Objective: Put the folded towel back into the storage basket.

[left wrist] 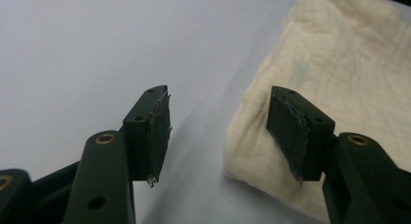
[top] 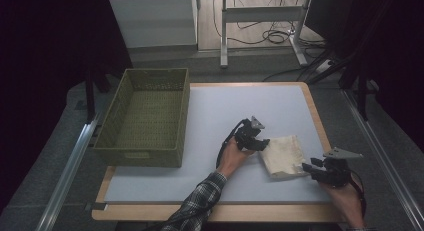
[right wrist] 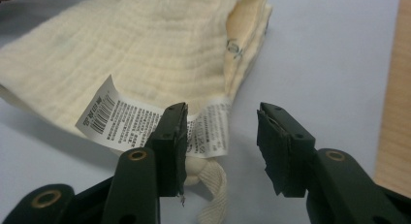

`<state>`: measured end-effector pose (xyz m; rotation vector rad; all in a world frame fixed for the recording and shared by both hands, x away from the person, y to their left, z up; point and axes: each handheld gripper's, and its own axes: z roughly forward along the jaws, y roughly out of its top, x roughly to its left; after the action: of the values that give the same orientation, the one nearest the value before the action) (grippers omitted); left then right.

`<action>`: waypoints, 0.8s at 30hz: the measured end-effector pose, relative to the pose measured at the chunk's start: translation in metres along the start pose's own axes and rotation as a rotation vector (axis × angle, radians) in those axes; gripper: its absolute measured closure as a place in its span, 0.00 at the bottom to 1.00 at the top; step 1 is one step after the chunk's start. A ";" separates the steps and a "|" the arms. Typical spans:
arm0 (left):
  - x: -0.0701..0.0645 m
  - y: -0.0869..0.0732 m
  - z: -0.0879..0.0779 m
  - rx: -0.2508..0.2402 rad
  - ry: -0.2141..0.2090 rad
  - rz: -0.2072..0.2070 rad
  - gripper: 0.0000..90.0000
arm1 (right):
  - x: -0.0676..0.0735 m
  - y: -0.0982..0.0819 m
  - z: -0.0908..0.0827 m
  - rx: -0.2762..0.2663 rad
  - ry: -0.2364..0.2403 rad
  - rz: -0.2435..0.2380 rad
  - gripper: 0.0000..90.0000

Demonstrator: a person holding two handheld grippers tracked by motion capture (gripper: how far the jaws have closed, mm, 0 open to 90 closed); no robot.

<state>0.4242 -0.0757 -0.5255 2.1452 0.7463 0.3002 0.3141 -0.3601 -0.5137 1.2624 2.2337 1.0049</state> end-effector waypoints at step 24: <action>0.006 -0.011 -0.003 0.052 -0.052 -0.060 0.61 | 0.000 0.000 0.007 0.046 0.110 0.105 0.87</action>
<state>0.4233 -0.0652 -0.5325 2.1670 0.7944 0.1946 0.3182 -0.3573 -0.5187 1.3884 2.3054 1.0916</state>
